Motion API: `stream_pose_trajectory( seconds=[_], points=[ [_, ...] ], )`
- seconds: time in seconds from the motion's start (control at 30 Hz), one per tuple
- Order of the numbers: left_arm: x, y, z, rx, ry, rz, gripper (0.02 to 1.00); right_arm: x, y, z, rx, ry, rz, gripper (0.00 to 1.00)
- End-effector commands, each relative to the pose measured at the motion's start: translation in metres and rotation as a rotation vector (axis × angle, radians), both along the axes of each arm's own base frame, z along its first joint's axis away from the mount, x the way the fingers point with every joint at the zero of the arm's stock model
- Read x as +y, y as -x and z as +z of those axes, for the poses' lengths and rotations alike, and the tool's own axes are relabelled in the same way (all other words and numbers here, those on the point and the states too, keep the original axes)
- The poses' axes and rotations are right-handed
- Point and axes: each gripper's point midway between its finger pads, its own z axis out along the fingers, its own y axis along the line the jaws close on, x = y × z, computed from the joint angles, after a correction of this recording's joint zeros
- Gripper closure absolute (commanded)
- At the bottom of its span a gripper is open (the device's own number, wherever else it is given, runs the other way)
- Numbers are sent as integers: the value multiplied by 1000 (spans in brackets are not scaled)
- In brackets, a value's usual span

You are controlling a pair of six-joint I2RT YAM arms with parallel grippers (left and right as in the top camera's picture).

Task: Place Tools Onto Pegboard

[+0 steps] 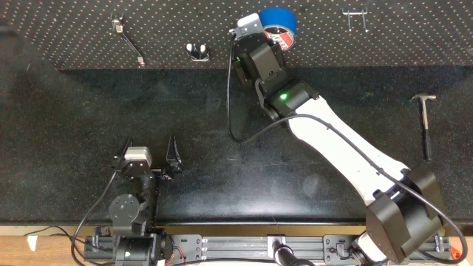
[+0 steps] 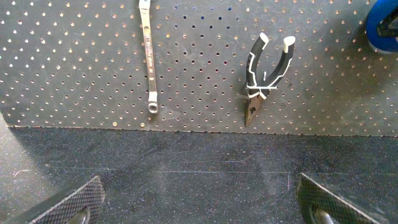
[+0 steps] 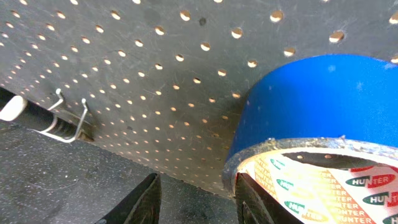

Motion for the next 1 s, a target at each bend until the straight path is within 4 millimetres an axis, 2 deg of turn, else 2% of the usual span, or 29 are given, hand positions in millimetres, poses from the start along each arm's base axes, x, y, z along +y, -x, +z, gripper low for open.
stream_pose_trajectory(
  seconds=[0.03,0.4,0.47,0.57,0.67,0.73,0.83,0.93,1.0],
  points=[
    [-3,1,0,-2,-15,-17,23,-1,9,30,-38,-29,11,597],
    [-3,1,0,-2,-15,-17,23,-12,40,36,47,-12,55,527],
    [-3,1,0,-2,-15,-17,23,-14,50,36,79,-8,76,487],
    [-3,1,0,-2,-15,-17,23,-23,69,30,152,12,94,367],
    [-3,1,0,-2,-15,-17,25,-48,89,16,269,38,33,150],
    [-3,1,0,-2,-15,-17,20,-70,100,6,344,66,-14,58],
    [-3,1,0,-2,-15,-17,23,-96,106,-4,408,96,-69,29],
    [-3,1,0,-2,-15,-17,23,-135,107,-17,466,97,-161,23],
    [-3,1,0,-2,-15,-17,23,-159,116,-27,520,94,-213,20]
  ],
)
